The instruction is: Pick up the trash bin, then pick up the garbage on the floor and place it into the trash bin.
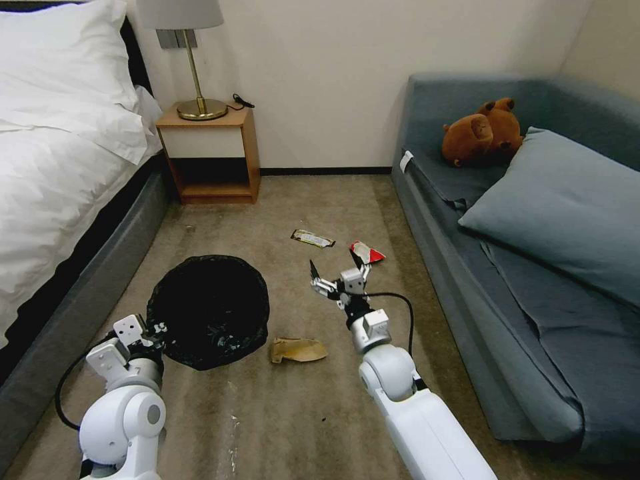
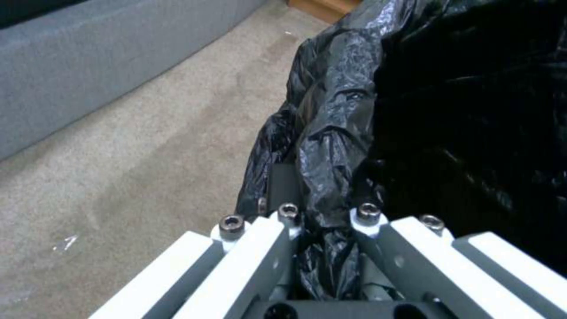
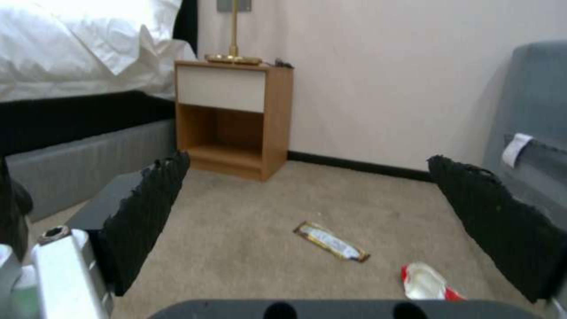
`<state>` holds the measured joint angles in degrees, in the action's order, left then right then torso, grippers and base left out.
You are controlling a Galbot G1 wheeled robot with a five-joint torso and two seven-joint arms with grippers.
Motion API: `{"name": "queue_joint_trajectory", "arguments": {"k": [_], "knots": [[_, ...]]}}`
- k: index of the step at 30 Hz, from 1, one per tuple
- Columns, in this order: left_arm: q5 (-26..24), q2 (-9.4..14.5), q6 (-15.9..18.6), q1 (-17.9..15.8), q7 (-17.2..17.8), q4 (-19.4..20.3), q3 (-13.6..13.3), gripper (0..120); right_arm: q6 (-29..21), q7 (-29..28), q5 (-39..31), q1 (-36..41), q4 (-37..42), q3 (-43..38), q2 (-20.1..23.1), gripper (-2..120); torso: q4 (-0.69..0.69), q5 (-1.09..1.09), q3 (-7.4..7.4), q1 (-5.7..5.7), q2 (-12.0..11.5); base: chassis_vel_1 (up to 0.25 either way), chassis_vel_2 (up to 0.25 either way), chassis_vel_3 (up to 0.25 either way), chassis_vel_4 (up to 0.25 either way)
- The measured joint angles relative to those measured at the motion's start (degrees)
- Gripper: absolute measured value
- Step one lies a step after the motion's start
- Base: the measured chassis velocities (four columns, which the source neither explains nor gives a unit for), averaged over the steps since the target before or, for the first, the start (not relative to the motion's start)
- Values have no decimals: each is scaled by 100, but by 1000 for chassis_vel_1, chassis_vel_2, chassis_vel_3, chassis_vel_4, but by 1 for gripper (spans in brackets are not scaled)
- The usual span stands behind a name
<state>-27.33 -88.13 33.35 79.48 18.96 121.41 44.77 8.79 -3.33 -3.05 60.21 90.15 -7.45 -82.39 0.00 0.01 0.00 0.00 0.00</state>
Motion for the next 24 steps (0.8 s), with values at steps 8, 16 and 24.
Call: {"name": "queue_joint_trajectory", "arguments": {"k": [8,16,24], "knots": [[-28,-12,-25,0,-1,-5,-2,1,140,272,58,224,-205,-241,-61,100,0,0,0,0,0,0,0,0,0],[-44,-21,-108,7,-35,-21,-2,1,322,703,96,309,-625,-434,-158,100,0,-1,0,0,0,0,0,0,0],[-44,-42,-163,-10,-28,-62,-9,1,250,719,-60,297,-787,-425,-186,100,0,-1,0,0,0,0,0,0,0]]}}
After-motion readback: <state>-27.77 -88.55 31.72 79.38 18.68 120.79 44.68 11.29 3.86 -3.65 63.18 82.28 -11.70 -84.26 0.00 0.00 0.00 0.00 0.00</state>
